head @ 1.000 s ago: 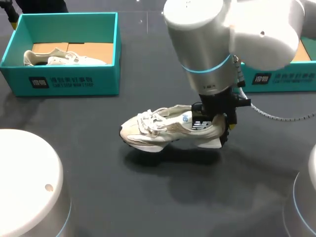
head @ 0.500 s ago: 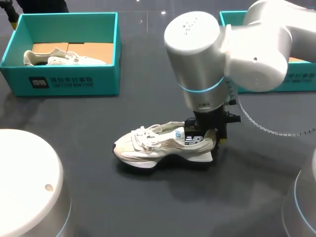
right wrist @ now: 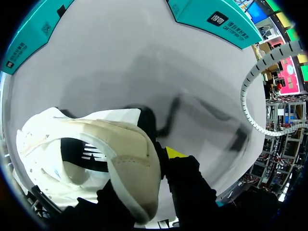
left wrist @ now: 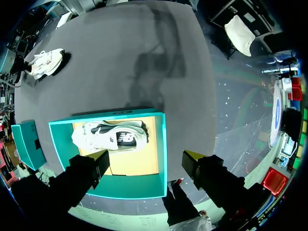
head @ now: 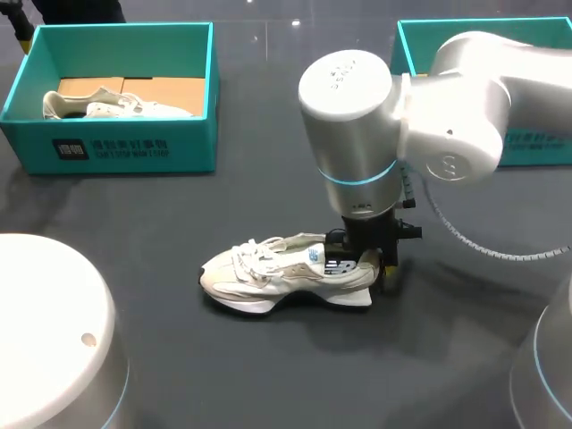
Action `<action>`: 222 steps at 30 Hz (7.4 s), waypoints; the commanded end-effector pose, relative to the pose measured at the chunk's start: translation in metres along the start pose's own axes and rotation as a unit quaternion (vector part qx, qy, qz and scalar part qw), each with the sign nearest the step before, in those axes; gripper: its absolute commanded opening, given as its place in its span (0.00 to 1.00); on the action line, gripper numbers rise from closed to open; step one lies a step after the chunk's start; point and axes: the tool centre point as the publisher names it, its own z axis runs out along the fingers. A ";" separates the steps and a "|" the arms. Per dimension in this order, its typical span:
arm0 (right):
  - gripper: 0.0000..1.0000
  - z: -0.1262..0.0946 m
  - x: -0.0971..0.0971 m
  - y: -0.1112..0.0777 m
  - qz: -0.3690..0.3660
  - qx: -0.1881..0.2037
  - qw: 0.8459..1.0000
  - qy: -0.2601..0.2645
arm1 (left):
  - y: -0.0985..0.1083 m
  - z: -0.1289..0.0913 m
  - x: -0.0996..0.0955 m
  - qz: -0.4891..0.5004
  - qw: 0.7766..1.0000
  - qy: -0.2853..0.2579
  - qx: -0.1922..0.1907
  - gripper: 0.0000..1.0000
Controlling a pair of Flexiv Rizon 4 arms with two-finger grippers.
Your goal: Take the shoe out of the shoebox, open the shoe tongue, remove and reinsert the insole, then place the shoe into the shoebox
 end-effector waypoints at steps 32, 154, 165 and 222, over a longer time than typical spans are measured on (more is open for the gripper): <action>0.23 0.035 0.025 -0.011 -0.024 0.025 0.999 0.027 | -0.001 -0.001 0.000 0.001 1.000 0.001 -0.001 1.00; 1.00 -0.004 -0.062 0.005 -0.526 -0.423 0.620 0.400 | -0.001 -0.001 0.000 0.001 1.000 0.001 -0.001 1.00; 1.00 0.024 -0.071 0.013 -0.536 -0.449 0.597 0.393 | -0.001 -0.001 0.000 0.001 1.000 0.001 -0.001 1.00; 1.00 0.050 -0.047 0.001 -0.488 -0.457 0.600 0.440 | -0.001 -0.001 0.000 0.001 1.000 0.001 -0.001 1.00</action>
